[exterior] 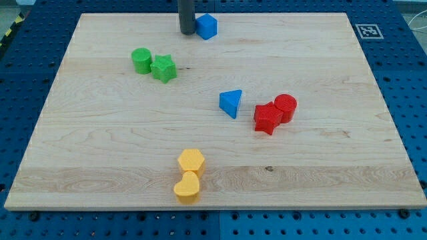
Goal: Place your arm between the blue triangle and the red star
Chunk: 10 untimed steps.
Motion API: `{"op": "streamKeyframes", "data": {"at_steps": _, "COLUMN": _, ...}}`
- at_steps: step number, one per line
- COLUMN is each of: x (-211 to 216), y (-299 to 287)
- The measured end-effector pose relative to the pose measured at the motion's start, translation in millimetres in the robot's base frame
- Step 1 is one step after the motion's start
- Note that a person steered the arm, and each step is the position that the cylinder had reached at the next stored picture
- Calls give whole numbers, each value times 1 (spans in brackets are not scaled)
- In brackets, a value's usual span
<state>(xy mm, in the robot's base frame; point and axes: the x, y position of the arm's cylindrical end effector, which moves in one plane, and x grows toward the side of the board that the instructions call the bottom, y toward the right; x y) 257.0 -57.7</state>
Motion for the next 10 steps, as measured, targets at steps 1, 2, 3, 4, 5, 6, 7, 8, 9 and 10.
{"op": "streamKeyframes", "data": {"at_steps": 1, "x": 36, "y": 13}}
{"op": "streamKeyframes", "data": {"at_steps": 2, "x": 73, "y": 27}}
{"op": "streamKeyframes", "data": {"at_steps": 3, "x": 108, "y": 33}}
{"op": "streamKeyframes", "data": {"at_steps": 4, "x": 134, "y": 33}}
{"op": "streamKeyframes", "data": {"at_steps": 5, "x": 159, "y": 33}}
{"op": "streamKeyframes", "data": {"at_steps": 6, "x": 182, "y": 36}}
{"op": "streamKeyframes", "data": {"at_steps": 7, "x": 204, "y": 50}}
{"op": "streamKeyframes", "data": {"at_steps": 8, "x": 225, "y": 75}}
{"op": "streamKeyframes", "data": {"at_steps": 9, "x": 231, "y": 100}}
{"op": "streamKeyframes", "data": {"at_steps": 10, "x": 220, "y": 113}}
